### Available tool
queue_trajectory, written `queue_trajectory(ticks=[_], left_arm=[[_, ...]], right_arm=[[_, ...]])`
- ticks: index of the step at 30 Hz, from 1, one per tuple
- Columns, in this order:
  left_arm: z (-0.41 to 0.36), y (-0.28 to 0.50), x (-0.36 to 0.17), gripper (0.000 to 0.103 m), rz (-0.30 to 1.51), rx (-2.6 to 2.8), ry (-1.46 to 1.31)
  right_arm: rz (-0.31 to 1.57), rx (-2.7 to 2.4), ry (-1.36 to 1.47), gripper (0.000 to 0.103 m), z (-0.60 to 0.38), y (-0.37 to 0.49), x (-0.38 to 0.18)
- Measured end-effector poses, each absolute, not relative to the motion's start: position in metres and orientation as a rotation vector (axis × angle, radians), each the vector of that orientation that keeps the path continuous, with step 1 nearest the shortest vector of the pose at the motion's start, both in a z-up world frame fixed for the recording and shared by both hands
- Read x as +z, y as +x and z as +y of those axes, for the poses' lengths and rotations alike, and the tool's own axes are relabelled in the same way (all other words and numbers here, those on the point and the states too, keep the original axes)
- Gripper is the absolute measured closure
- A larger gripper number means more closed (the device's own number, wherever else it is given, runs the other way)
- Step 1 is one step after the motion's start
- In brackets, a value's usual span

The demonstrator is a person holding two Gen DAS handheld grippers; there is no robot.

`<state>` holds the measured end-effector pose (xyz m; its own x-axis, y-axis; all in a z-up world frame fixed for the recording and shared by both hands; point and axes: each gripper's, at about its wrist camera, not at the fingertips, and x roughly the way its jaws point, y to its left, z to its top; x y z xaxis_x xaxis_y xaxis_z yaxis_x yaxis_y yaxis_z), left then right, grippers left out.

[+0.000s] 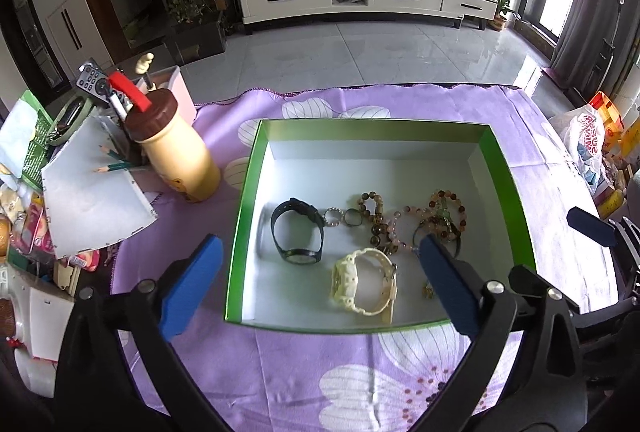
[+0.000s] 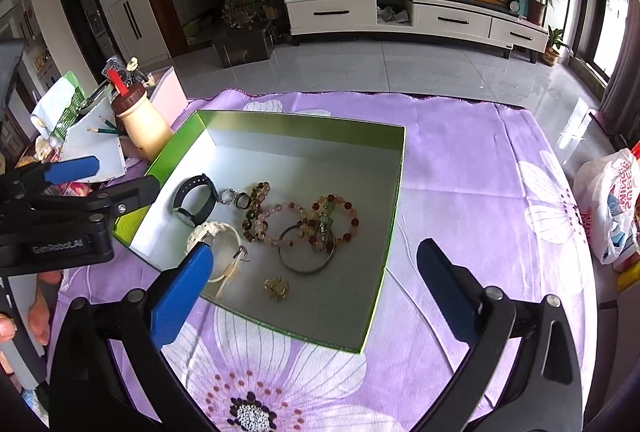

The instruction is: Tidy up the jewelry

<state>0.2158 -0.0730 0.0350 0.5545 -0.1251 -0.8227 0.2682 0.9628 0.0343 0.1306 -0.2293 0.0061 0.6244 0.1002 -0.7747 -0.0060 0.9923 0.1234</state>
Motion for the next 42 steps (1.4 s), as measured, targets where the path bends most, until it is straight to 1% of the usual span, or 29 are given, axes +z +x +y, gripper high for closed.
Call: queue_trajectory(ticks=[15,24,42], left_arm=[[-0.058,0.195,0.061,0.002,0.993,-0.231,0.103],[-0.061,0.190,0.071,0.002,1.024,-0.197,0.145],[-0.061,0.196,0.071,0.002,1.024,-0.177,0.145]], right_arm=[[0.891,0.011,0.105,0.001,-0.221,0.117,0.028],[0.893,0.008,0.088,0.001,-0.219,0.113,0.036],[0.890,0.003,0.076,0.001,-0.215,0.120,0.043]])
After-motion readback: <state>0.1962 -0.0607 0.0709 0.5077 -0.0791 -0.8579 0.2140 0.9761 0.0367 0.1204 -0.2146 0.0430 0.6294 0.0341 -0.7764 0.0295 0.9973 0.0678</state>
